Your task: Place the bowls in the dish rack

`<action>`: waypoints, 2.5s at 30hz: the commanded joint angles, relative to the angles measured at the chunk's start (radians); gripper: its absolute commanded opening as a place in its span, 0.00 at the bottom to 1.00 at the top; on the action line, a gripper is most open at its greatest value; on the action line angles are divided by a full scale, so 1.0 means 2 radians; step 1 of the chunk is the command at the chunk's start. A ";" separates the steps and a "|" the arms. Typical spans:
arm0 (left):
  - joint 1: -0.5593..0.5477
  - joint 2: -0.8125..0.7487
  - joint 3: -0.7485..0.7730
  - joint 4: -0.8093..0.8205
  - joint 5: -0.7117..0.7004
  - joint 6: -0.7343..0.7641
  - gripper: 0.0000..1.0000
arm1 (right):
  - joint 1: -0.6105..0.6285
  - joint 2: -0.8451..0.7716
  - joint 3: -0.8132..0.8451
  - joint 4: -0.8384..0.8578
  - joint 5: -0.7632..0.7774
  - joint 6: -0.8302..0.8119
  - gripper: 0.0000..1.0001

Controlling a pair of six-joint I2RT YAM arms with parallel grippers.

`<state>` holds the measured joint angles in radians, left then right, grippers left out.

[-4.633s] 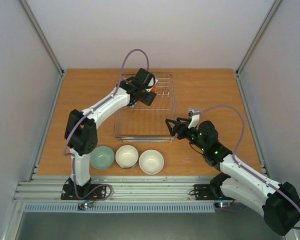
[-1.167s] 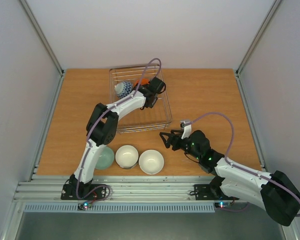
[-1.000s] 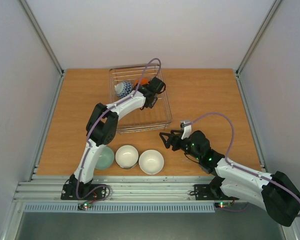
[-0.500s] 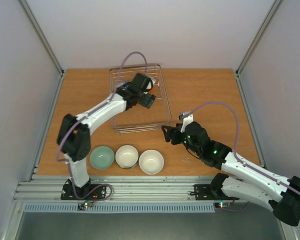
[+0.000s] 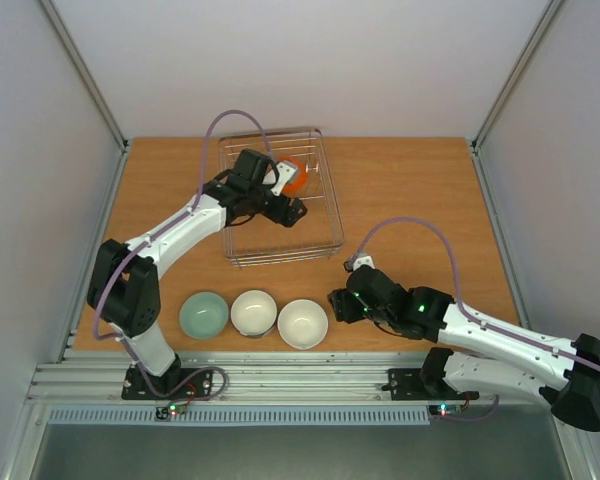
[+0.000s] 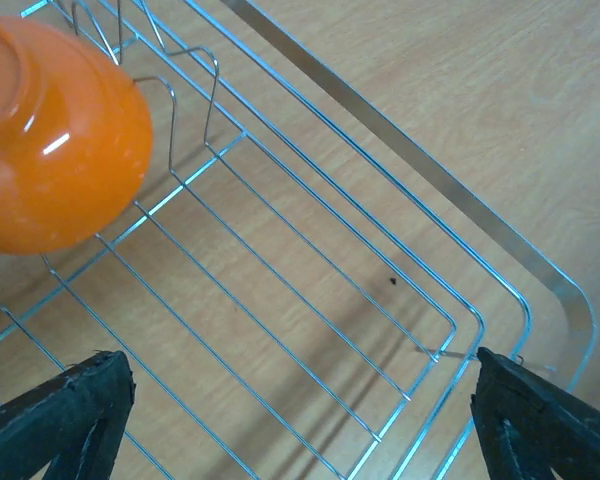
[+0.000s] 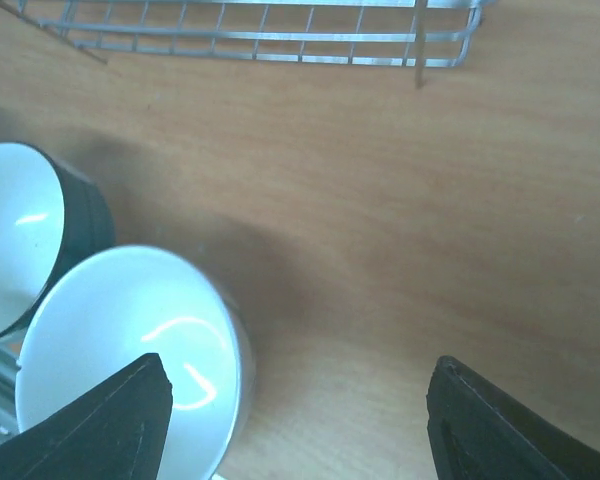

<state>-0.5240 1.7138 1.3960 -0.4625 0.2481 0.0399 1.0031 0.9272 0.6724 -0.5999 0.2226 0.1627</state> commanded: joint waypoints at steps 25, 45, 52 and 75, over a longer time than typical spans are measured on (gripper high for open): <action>0.029 -0.035 -0.037 0.044 0.077 -0.054 0.95 | 0.110 0.137 -0.023 0.067 -0.008 0.091 0.42; 0.029 -0.048 -0.054 0.056 0.112 -0.054 0.95 | 0.113 0.160 -0.015 0.038 0.039 0.102 0.01; 0.029 -0.053 -0.053 0.052 0.156 -0.048 0.85 | 0.114 0.112 -0.003 -0.001 0.096 0.087 0.01; -0.011 -0.068 -0.050 0.020 0.153 -0.006 0.85 | -0.095 0.040 0.081 0.120 -0.042 -0.099 0.01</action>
<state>-0.5472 1.6211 1.2934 -0.4297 0.5270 0.0074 0.8665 0.9787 0.7750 -0.5190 0.2695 0.0257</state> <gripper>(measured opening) 0.840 0.071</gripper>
